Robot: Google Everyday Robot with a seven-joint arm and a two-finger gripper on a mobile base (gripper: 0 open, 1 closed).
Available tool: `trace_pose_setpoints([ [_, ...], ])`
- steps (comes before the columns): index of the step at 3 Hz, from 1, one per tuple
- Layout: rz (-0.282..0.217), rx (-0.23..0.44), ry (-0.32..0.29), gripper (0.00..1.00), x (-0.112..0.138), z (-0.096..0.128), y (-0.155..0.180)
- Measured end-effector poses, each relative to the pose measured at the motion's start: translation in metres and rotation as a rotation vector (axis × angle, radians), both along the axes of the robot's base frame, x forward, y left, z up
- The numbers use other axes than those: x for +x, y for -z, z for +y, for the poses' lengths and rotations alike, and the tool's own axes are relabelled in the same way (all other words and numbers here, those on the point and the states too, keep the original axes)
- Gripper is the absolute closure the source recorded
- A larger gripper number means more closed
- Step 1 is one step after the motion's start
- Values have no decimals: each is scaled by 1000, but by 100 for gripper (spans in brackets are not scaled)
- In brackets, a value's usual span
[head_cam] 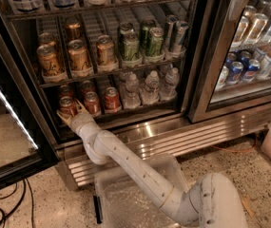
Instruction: Pick coke can from bottom shelf of fridge
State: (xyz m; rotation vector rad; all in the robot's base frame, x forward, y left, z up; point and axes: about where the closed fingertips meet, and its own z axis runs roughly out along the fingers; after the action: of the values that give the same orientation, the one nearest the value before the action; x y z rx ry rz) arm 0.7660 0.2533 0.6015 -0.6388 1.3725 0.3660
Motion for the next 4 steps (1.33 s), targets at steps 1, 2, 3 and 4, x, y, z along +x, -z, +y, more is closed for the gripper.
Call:
trace_pose_setpoints([
  [1,-10,-2,-10,62,5,5,-3],
  [2,-41,1,-24,85,-9,1,-9],
  [3,-79,8,-45,100,-44,-12,-25],
  [4,-123,27,-102,100,-88,-19,-52],
])
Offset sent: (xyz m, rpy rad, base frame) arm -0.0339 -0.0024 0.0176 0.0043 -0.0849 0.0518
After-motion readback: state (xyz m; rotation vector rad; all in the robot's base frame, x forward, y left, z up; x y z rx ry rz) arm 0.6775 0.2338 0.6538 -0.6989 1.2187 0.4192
